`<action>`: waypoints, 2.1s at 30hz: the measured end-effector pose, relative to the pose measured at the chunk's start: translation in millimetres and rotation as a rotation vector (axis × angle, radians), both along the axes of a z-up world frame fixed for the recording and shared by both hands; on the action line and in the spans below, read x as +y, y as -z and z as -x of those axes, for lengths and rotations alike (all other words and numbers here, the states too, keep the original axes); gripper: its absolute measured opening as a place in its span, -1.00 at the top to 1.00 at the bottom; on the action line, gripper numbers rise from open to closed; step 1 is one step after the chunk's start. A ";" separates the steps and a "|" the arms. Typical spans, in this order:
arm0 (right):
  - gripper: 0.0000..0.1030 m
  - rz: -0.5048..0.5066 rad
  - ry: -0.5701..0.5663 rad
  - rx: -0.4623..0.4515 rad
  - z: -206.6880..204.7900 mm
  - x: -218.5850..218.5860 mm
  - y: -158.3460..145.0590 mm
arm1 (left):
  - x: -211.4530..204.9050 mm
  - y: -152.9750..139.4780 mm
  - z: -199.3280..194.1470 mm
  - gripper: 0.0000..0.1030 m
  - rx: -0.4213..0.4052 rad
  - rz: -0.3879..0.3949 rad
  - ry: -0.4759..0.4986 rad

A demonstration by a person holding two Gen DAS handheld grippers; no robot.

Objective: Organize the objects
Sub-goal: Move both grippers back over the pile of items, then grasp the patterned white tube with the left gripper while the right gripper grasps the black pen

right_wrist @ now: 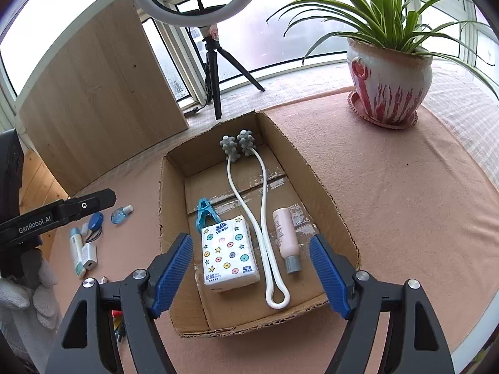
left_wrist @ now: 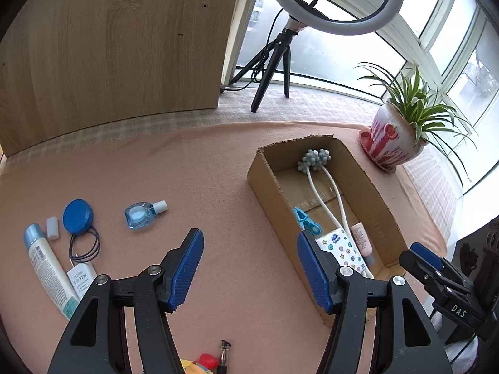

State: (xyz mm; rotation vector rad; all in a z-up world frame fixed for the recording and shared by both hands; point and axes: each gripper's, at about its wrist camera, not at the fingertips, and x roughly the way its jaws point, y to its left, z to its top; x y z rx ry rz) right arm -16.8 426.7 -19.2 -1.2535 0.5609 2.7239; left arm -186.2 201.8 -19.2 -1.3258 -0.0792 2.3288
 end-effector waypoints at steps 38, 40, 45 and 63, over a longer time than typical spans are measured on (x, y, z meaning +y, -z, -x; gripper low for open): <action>-0.24 -0.009 -0.414 -0.212 -12.3 -177.0 45.5 | -150.7 67.4 -69.1 -0.27 -0.145 0.038 -0.137; -0.19 -0.017 -0.427 -0.233 -14.1 -184.7 51.4 | -144.0 69.9 -66.9 -0.27 -0.146 0.046 -0.121; -0.09 -0.049 -0.460 -0.279 -18.4 -204.1 65.8 | -129.9 81.2 -60.2 -0.22 -0.158 0.086 -0.087; 0.27 -0.168 -0.500 -0.330 -17.8 -231.2 81.1 | -120.0 102.3 -44.1 0.44 -0.164 0.156 -0.083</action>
